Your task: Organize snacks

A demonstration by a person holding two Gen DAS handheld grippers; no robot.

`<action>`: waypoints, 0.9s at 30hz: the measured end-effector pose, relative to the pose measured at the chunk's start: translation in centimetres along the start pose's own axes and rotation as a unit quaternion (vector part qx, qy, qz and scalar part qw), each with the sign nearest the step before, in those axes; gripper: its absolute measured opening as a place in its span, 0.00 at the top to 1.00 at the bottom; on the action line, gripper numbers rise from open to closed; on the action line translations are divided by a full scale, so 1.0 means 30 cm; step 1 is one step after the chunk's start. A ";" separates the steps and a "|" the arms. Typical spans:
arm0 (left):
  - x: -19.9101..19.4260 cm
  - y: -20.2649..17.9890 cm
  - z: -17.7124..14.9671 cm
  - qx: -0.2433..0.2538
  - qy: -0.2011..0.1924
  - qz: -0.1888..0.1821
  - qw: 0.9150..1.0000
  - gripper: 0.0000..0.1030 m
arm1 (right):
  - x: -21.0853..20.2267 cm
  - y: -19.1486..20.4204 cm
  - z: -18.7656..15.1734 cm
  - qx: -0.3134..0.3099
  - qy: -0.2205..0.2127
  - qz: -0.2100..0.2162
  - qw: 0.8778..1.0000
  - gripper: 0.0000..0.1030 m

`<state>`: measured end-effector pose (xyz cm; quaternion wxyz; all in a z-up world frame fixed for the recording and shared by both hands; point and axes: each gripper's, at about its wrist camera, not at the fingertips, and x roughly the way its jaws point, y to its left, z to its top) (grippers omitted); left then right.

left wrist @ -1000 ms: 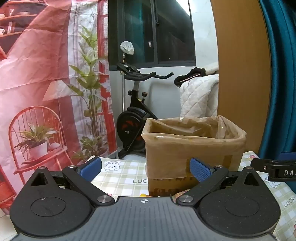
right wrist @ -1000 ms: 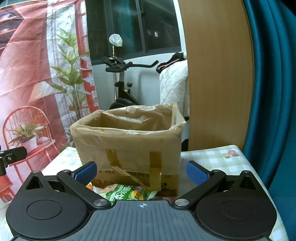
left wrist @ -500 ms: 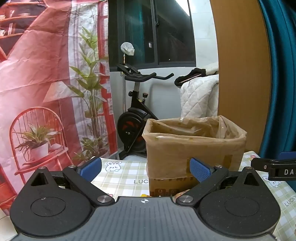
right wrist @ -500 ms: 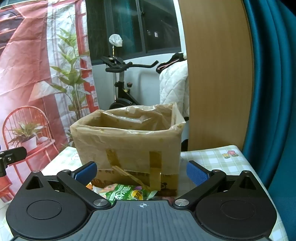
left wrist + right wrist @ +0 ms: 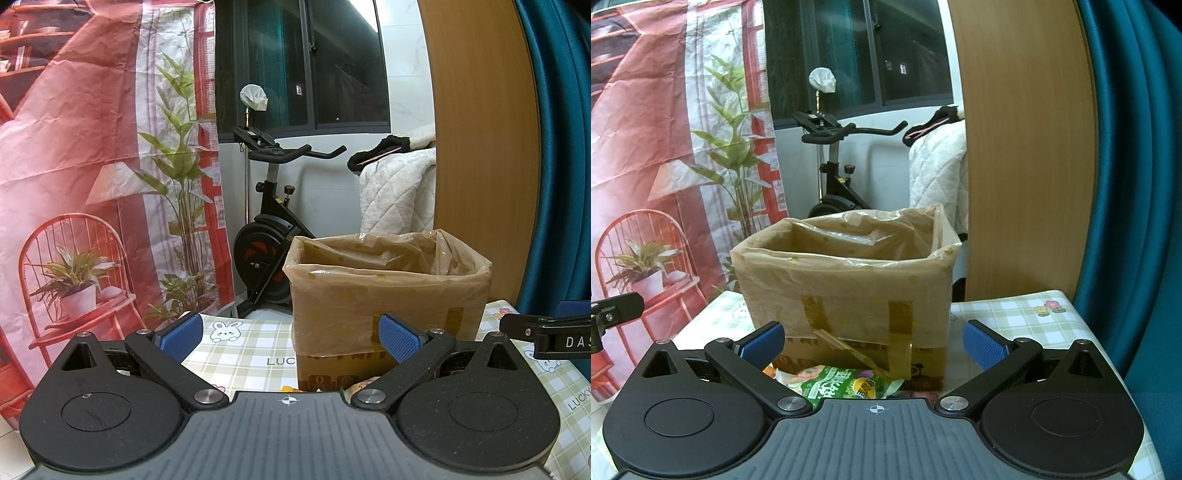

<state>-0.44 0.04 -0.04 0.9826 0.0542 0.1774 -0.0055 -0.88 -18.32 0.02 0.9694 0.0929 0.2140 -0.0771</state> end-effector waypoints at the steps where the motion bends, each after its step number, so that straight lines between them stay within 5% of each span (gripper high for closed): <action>1: 0.000 0.000 0.000 0.000 0.000 0.000 1.000 0.01 | 0.000 0.000 0.000 0.000 0.000 -0.001 1.000 0.00; 27: -0.003 -0.001 -0.007 -0.001 0.002 0.000 1.000 0.01 | 0.001 0.000 -0.003 -0.002 0.001 -0.001 1.000 0.00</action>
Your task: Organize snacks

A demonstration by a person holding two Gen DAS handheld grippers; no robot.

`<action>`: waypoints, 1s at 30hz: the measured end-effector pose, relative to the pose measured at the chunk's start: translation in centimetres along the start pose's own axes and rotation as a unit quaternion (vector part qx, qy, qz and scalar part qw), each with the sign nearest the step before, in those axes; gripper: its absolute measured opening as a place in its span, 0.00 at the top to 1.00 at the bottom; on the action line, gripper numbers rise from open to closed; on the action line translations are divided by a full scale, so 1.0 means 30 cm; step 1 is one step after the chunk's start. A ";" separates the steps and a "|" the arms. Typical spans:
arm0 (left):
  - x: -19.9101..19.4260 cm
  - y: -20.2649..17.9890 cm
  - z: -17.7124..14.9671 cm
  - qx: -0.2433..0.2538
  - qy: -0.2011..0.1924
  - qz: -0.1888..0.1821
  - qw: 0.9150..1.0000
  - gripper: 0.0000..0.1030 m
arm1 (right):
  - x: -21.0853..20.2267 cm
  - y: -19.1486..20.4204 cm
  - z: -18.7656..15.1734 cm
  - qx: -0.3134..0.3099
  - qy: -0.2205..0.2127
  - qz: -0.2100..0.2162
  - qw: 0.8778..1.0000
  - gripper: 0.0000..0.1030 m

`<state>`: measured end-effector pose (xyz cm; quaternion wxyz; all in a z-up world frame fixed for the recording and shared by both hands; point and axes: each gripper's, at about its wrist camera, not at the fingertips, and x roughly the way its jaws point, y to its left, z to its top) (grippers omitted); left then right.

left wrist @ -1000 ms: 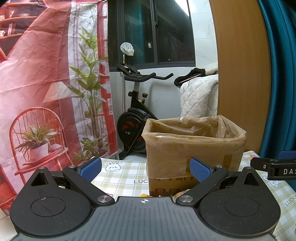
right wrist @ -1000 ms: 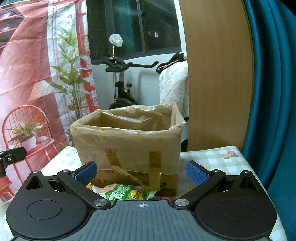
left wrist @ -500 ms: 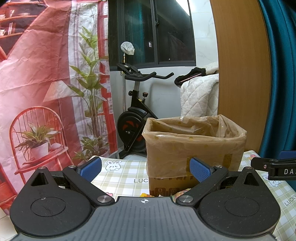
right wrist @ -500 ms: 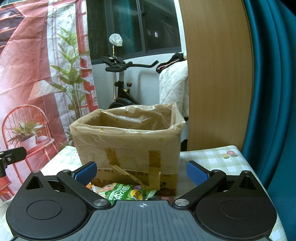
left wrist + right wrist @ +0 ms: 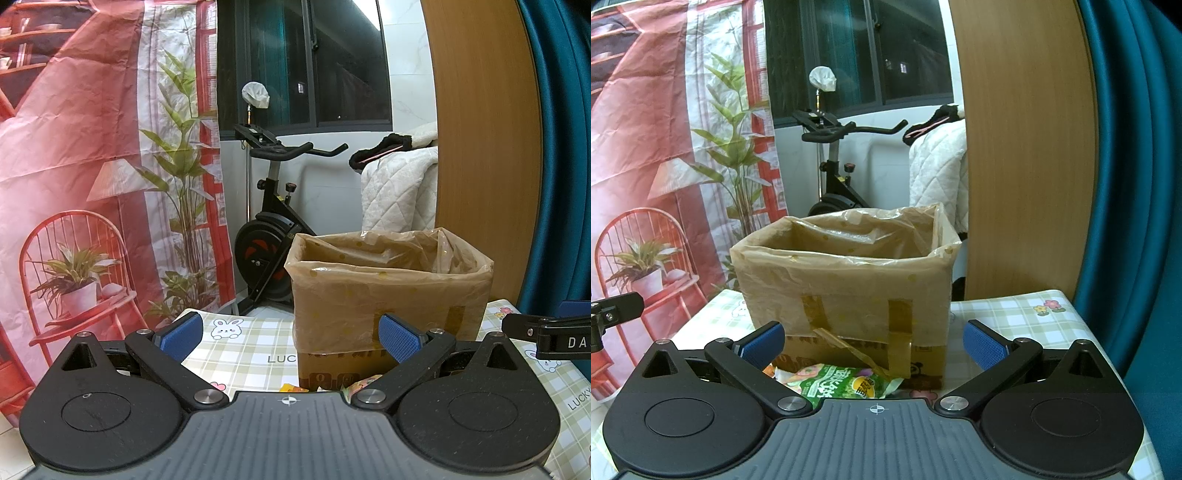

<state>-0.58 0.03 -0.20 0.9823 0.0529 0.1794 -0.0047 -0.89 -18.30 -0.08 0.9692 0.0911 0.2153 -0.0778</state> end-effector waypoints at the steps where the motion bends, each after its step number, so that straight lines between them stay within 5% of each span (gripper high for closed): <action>1: 0.000 -0.001 -0.001 0.000 0.000 0.000 1.000 0.01 | -0.001 0.002 0.001 0.000 0.000 0.000 1.000 0.00; 30: 0.025 0.013 -0.014 -0.016 0.005 -0.004 1.000 0.00 | 0.004 -0.004 -0.009 -0.001 -0.004 0.005 1.000 0.00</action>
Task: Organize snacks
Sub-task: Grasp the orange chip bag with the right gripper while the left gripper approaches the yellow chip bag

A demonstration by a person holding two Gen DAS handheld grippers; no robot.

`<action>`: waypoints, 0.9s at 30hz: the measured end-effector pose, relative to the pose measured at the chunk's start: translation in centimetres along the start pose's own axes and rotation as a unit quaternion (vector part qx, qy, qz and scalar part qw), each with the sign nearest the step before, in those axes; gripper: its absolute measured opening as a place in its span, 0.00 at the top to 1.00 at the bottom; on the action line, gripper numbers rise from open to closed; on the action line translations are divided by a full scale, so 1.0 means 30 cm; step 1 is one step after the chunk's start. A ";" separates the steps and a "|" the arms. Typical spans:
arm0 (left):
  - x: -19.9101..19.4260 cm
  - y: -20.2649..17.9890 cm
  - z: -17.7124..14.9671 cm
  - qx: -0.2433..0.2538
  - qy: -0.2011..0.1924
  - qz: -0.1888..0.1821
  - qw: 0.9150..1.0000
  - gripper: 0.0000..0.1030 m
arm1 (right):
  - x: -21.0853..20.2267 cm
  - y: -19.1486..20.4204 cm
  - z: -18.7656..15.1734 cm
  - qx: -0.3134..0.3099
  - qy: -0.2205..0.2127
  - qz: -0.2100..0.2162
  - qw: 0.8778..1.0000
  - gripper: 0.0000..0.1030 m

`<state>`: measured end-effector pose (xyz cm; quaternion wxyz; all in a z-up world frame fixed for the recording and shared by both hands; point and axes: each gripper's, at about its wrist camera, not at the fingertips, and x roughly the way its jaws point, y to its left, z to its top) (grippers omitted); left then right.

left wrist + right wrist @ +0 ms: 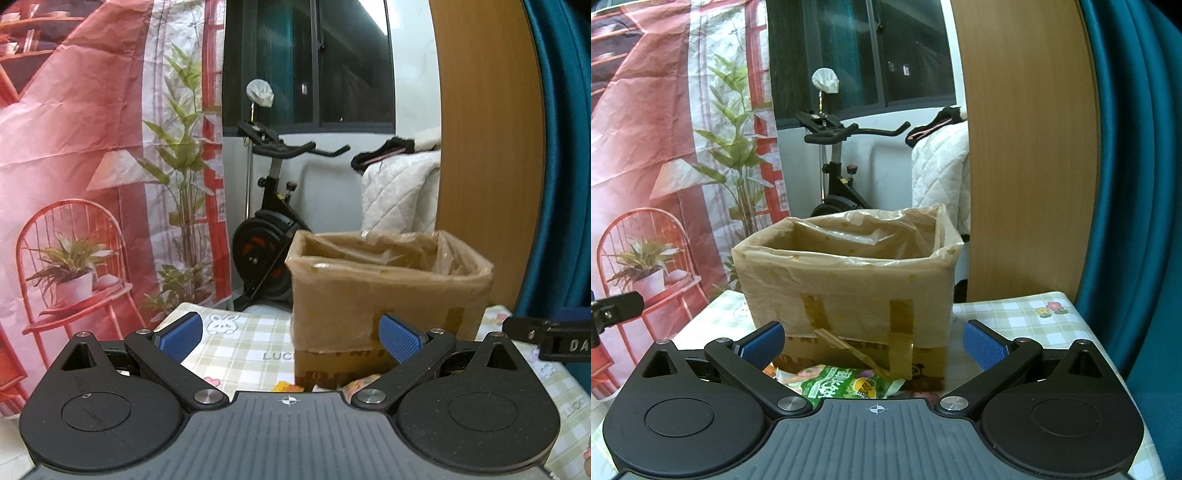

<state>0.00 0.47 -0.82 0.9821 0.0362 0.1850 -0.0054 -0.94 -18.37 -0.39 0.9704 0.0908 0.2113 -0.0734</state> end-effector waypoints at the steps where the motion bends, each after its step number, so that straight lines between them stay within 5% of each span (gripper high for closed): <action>1: 0.005 0.000 -0.006 0.003 0.003 0.002 1.000 0.00 | 0.002 -0.004 -0.006 0.002 -0.002 0.002 1.000 0.00; 11: 0.066 0.031 -0.106 0.001 0.017 -0.010 1.000 0.00 | 0.081 -0.017 -0.133 -0.008 0.017 0.013 1.000 0.00; 18: 0.109 0.091 -0.162 -0.068 0.038 -0.052 0.996 0.00 | 0.109 0.018 -0.235 -0.033 0.038 0.039 0.998 0.01; 27: 0.109 0.095 -0.191 -0.049 0.035 -0.041 0.997 0.01 | 0.101 0.063 -0.299 -0.050 0.051 0.055 0.996 0.02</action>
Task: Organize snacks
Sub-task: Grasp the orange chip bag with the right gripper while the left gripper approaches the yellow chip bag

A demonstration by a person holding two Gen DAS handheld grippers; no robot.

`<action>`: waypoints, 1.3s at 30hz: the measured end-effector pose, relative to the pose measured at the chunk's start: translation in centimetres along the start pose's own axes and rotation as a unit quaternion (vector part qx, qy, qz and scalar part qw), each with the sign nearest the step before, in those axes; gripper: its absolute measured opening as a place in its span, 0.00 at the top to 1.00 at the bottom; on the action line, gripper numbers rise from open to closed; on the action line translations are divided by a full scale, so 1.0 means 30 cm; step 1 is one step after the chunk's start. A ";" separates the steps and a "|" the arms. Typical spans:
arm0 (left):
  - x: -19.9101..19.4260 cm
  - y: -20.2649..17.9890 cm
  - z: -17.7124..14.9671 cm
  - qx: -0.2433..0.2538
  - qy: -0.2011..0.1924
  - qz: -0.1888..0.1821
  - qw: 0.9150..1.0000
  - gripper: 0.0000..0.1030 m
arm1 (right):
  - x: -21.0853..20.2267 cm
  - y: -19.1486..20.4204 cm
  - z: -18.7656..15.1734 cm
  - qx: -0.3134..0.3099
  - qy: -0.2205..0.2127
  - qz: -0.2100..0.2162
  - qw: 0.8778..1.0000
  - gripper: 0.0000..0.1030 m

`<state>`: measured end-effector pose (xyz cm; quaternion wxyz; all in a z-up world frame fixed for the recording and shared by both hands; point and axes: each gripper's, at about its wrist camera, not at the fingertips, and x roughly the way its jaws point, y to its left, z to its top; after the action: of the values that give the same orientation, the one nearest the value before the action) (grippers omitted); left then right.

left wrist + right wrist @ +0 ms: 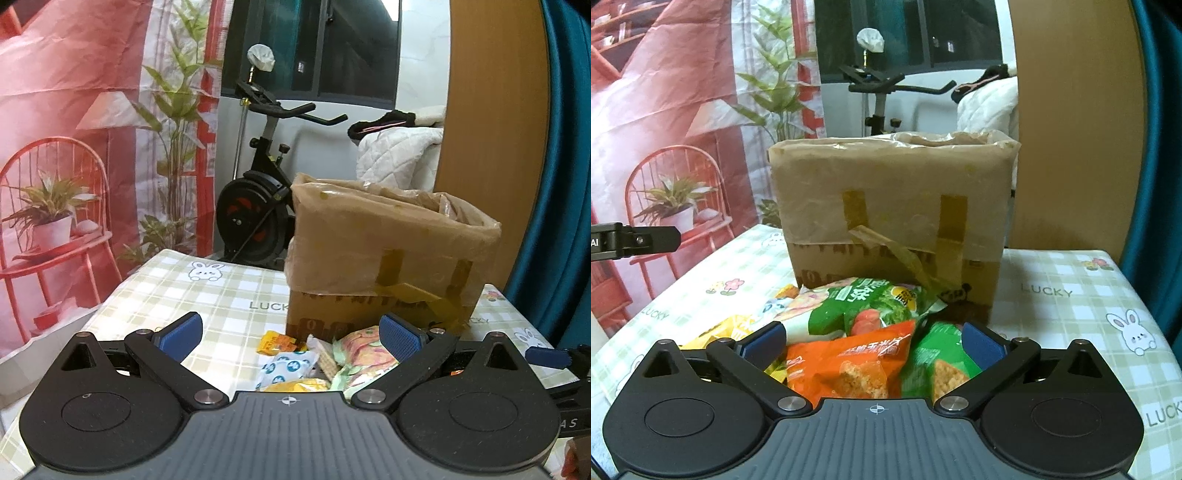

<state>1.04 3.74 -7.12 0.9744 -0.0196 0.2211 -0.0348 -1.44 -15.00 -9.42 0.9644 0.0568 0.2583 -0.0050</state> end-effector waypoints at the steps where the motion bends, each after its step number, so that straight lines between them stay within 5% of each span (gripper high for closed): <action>1: 0.002 0.005 -0.003 -0.001 0.002 0.002 1.000 0.01 | -0.004 -0.002 -0.003 -0.003 -0.001 0.000 1.000 0.02; 14: 0.014 0.003 -0.033 0.014 0.017 -0.002 1.000 0.01 | 0.002 0.021 -0.056 -0.029 0.010 0.020 0.999 0.07; 30: 0.040 0.004 -0.076 0.019 0.044 -0.013 0.999 0.06 | 0.103 0.062 -0.122 -0.039 0.080 0.031 0.996 0.15; 39: 0.050 0.021 -0.076 0.010 0.055 -0.016 0.998 0.08 | 0.131 0.042 -0.132 -0.020 0.098 0.033 0.994 0.38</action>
<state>1.44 4.20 -9.87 0.9602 -0.0117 0.2737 -0.0540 0.04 -13.23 -14.65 0.9351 0.0465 0.3493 0.0373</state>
